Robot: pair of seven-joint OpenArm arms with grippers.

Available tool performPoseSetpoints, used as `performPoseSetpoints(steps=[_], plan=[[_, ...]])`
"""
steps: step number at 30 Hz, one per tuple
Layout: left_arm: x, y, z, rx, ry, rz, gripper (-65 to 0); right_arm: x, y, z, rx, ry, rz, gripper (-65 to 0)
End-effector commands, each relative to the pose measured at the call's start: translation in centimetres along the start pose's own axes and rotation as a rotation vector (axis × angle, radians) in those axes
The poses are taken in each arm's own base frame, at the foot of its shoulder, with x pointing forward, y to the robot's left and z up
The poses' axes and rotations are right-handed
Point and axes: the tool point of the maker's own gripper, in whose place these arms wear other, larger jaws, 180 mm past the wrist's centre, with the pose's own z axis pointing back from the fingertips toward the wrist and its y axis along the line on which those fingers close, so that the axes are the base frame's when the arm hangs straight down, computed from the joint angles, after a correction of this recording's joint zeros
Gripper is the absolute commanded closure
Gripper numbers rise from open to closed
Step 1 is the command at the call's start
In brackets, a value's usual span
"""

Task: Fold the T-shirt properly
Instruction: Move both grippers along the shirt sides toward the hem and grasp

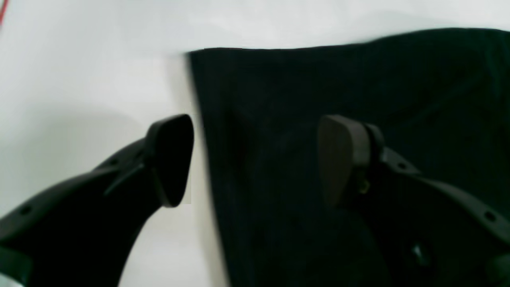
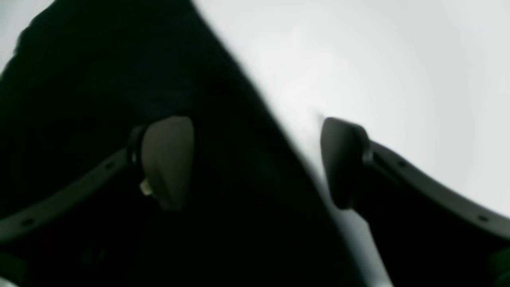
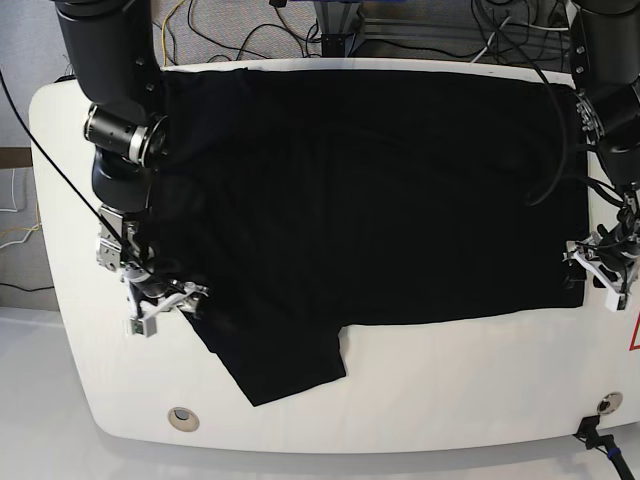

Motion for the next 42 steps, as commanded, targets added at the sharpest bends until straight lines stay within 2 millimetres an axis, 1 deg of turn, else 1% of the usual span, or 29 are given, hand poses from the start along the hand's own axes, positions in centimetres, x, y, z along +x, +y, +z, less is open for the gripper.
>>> performPoseSetpoints(steps=[1, 4, 7, 8, 10, 13, 15, 17, 19, 21, 26, 27, 29, 34, 35, 36, 42], plan=[[2.4, 1.5, 1.0, 0.027, -0.063, -0.006, -46.1, 0.2, 2.7, -0.9, 0.051, 0.026, 0.037, -47.8], [2.1, 1.5, 1.0, 0.028, -0.058, -0.007, -46.1, 0.7, 3.8, -1.2, 0.067, 0.009, 0.046, -47.8], [2.2, 2.0, 1.3, 0.037, -0.059, -0.008, -46.1, 0.5, 3.9, -1.2, 0.068, 0.010, 0.047, -47.5], [2.2, 2.0, 1.3, 0.037, -0.059, -0.008, -46.1, 0.5, 3.9, -1.2, 0.068, 0.010, 0.047, -46.3], [2.1, 2.0, 1.3, 0.036, -0.058, -0.007, -46.1, 0.6, 3.6, -1.1, 0.063, 0.007, 0.048, -39.7], [2.0, 2.0, 1.3, 0.039, -0.056, -0.006, -46.1, 0.7, 3.5, -1.0, 0.060, 0.005, 0.049, -24.9], [1.9, 2.7, 1.3, 0.075, -0.054, 0.007, -46.1, 0.7, 3.4, -1.0, 0.059, 0.004, 0.049, -15.2], [0.5, 3.5, 1.3, 0.124, -0.025, 0.018, -46.1, 0.8, 2.8, -0.8, 0.050, 0.003, 0.052, -6.7], [0.0, 3.6, 1.2, 0.140, -0.017, 0.024, -46.1, 0.5, 2.8, -0.8, 0.049, 0.009, 0.050, -1.8], [-0.2, 2.7, 0.7, 0.126, -0.017, 0.034, -46.1, -0.2, 2.6, -0.7, 0.045, 0.014, 0.052, -1.5], [0.0, 2.4, 0.4, 0.128, -0.022, 0.038, -46.1, -0.9, 2.2, -0.3, 0.037, 0.011, 0.060, -1.4], [-0.1, 2.5, 0.3, 0.138, -0.022, 0.044, -46.1, -0.9, 2.2, -0.3, 0.037, 0.011, 0.060, -1.4], [-0.2, 1.7, -0.2, 0.128, -0.022, 0.051, -46.1, -1.0, 2.1, -0.3, 0.036, 0.012, 0.059, -1.4], [-0.5, 1.2, -0.5, 0.118, -0.017, 0.054, -46.1, -0.9, 1.8, -0.1, 0.030, 0.013, 0.061, -1.4], [-0.6, 0.5, -0.8, 0.107, -0.018, 0.058, -46.1, -0.9, 1.8, -0.1, 0.030, 0.013, 0.061, -1.4], [-0.6, 0.3, -1.0, 0.102, -0.018, 0.059, -46.1, -0.9, 1.7, -0.1, 0.029, 0.012, 0.061, -1.4], [-0.7, -0.3, -1.2, 0.091, -0.018, 0.061, -46.1, -0.8, 1.7, -0.1, 0.029, 0.011, 0.062, -1.4]])
